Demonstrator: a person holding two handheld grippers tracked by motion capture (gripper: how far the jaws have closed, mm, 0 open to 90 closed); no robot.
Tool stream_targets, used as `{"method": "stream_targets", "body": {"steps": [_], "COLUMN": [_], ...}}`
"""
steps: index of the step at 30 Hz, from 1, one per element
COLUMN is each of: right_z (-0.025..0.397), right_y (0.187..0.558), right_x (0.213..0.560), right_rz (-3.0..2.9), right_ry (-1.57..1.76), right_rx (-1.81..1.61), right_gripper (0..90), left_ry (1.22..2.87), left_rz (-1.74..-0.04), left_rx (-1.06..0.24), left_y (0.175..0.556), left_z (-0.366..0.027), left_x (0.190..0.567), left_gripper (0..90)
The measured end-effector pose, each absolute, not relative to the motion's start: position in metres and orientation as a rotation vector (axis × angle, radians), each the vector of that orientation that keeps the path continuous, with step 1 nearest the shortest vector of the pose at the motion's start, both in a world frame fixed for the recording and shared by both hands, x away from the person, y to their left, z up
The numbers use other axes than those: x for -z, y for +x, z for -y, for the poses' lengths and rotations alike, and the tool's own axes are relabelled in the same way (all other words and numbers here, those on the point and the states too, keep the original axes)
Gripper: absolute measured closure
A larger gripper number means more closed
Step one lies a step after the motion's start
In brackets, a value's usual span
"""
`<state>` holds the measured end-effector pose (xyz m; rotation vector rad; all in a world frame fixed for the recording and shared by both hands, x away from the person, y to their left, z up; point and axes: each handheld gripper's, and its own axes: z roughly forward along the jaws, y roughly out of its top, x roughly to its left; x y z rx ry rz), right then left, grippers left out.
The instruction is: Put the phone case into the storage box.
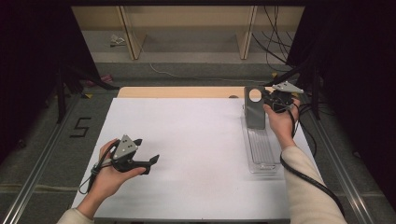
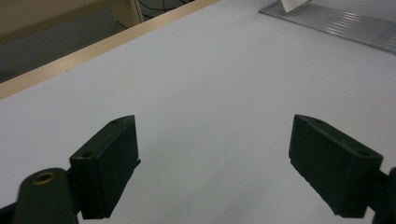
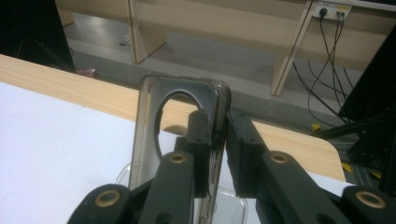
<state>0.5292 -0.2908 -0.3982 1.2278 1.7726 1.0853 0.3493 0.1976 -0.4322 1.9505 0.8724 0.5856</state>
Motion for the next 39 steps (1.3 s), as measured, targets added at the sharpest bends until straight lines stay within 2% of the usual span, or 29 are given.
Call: {"method": "stream_targets", "body": {"steps": [20, 39], "right_z": [0.290, 0.291], "right_y": [0.535, 0.537], "right_x": [0.405, 0.410], "right_rz": [-1.759, -1.757], "right_ry": [1.235, 1.263], "right_rx": [-1.047, -1.040], "right_gripper": [75.6, 64.4], "left_ry": [1.948, 1.948], "left_rz": [-0.877, -0.876], "left_rx": [-0.587, -0.586], "left_y": [0.349, 0.349], "left_z": [-0.198, -0.198], "left_x": [0.433, 0.433], "left_gripper": [15.4, 15.4]}}
